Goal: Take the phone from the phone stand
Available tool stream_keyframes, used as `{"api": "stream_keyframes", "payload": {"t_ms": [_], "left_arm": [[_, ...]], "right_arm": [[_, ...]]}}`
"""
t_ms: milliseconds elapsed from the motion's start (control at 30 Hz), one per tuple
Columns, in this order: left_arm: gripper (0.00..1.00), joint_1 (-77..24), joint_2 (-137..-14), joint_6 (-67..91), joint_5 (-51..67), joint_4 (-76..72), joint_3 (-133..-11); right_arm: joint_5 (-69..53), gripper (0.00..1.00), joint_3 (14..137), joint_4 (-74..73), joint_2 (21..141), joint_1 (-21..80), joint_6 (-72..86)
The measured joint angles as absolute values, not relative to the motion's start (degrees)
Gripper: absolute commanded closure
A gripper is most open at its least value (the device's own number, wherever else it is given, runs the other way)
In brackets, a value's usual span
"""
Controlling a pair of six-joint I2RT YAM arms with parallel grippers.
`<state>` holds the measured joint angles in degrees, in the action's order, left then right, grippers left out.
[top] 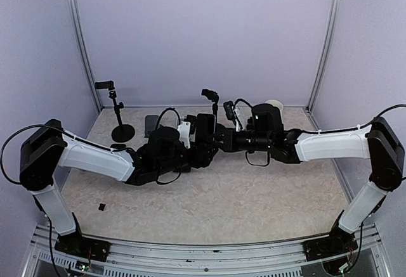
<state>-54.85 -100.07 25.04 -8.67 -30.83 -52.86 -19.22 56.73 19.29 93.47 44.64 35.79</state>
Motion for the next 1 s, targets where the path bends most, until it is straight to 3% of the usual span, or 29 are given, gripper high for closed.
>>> {"api": "stream_keyframes", "payload": {"t_ms": [200,600,1000], "left_arm": [[0.02,-54.85,-100.07,24.88,-8.8,-30.87,-52.86],[0.01,-55.35,-93.78,22.98,-6.2,-33.1,-47.09],[0.01,-51.31,-87.02,22.94,-4.91,-33.45,-40.34]], "right_arm": [[-18.65,1.0,56.73,19.14,93.45,44.62,35.7],[-20.01,1.0,56.71,15.92,93.45,39.81,35.88],[-30.46,1.0,55.64,15.9,98.08,34.65,35.81]]}}
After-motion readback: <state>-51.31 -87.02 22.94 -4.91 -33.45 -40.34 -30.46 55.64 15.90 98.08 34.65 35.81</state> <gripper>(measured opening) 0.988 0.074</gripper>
